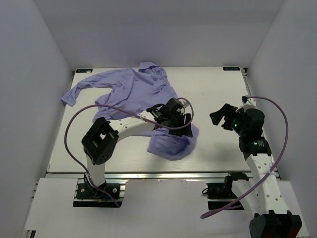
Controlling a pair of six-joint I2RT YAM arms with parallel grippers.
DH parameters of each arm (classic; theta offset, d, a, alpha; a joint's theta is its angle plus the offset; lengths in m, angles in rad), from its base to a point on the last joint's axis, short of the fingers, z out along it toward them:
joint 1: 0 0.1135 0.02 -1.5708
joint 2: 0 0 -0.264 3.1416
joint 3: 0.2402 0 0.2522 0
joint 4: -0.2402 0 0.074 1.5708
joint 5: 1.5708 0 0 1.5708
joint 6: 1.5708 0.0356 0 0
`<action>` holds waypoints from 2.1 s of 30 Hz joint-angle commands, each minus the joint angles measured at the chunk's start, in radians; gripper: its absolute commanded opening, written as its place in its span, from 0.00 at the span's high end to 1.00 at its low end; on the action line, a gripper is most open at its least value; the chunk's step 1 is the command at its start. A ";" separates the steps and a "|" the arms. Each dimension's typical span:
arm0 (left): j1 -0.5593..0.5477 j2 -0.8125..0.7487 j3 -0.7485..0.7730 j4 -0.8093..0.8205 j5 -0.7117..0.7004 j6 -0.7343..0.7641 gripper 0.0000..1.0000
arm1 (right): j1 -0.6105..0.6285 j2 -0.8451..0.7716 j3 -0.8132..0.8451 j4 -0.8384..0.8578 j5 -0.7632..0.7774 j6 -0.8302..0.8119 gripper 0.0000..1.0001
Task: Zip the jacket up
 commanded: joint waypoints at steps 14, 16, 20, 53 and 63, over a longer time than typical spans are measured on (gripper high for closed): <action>0.353 -0.259 0.131 -0.347 -0.430 0.030 0.02 | 0.065 0.175 -0.003 -0.013 -0.059 -0.006 0.11; 0.437 -0.232 0.104 -0.345 -0.482 0.012 0.02 | 0.179 0.207 -0.012 -0.001 0.001 -0.002 0.11; 0.665 -0.169 0.059 -0.277 -0.387 0.004 0.02 | 0.346 0.359 0.006 0.006 0.136 0.000 0.11; 0.480 -0.460 -0.259 -0.460 -0.293 -0.130 0.02 | 0.147 0.843 0.571 -0.232 0.244 -0.183 0.11; 0.492 -0.027 0.269 -0.487 -0.535 -0.032 0.02 | 0.539 0.525 0.323 -0.199 0.166 0.000 0.11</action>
